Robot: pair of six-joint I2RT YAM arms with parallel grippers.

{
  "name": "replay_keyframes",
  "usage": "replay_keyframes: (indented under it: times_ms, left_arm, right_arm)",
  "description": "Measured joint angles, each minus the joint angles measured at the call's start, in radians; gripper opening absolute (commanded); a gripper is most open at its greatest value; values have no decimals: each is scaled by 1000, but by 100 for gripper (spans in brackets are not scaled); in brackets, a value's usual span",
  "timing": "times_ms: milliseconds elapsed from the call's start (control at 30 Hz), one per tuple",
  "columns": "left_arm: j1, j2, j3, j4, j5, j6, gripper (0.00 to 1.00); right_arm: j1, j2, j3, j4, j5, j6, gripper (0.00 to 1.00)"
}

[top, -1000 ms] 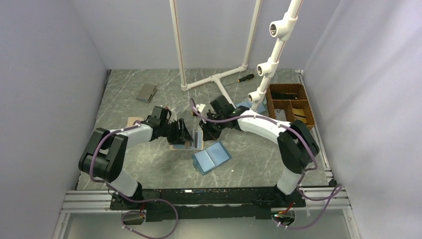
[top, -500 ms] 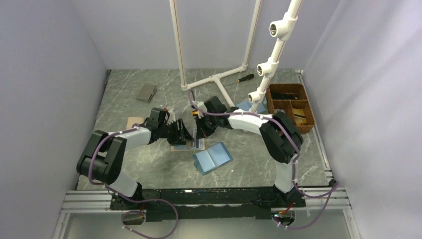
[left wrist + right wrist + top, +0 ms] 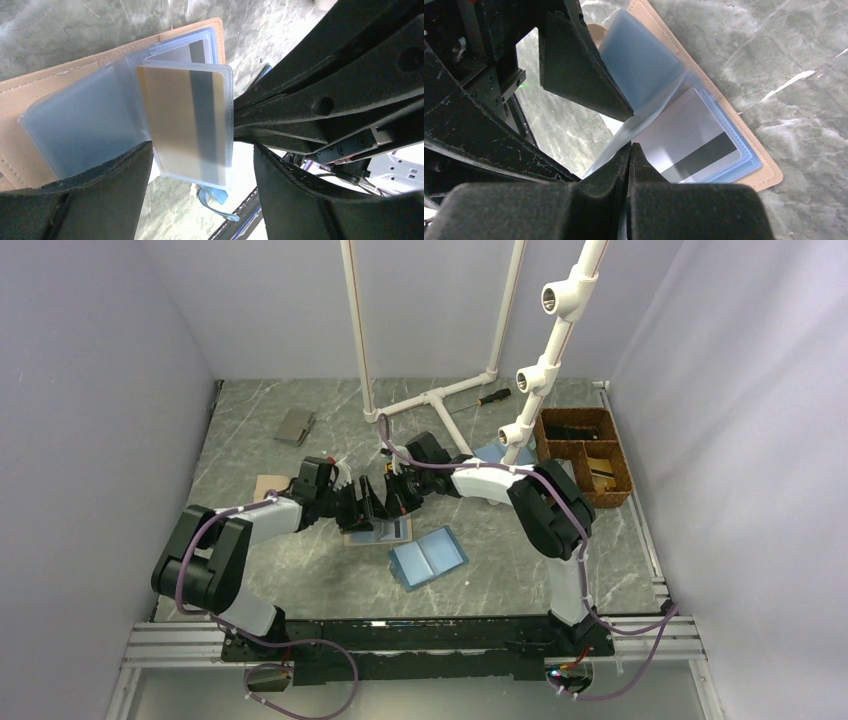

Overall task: Take the credit cards out of the card holder
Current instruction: Pick up the card holder from the center of the board.

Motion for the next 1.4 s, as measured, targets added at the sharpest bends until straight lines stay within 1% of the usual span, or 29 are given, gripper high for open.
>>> replay_keyframes:
  times_ms: [300, 500, 667, 933, 1100, 1200, 1233, 1333, 1400]
  left_arm:
    - [2, -15, -1, -26, -14, 1, 74]
    - [5, -52, -1, -65, -53, 2, 73]
    - [11, -85, -9, -74, -68, 2, 62]
    - [36, -92, -34, -74, -78, 2, 48]
    - [50, -92, -35, -76, -93, 6, 45]
    - [59, -92, -35, -76, -97, 9, 41]
    - [61, -92, -35, -76, -98, 10, 39]
    - [68, -92, -40, -71, -101, 10, 26]
    - [72, -92, -47, -67, -101, 9, 15]
  right_arm:
    - [-13, 39, 0, 53, -100, 63, 0]
    - [-25, 85, 11, 129, -194, 150, 0]
    - [-25, 97, 29, 142, -215, 171, 0]
    - [-24, 97, 87, 106, -184, 117, 0]
    - [-27, 96, 90, 80, -174, 97, 0]
    - [-36, 96, 90, 72, -173, 88, 1]
    - [-40, 96, 90, 70, -174, 84, 2]
    - [-50, 96, 90, 64, -174, 79, 2]
    - [-53, 96, 90, 61, -174, 77, 2]
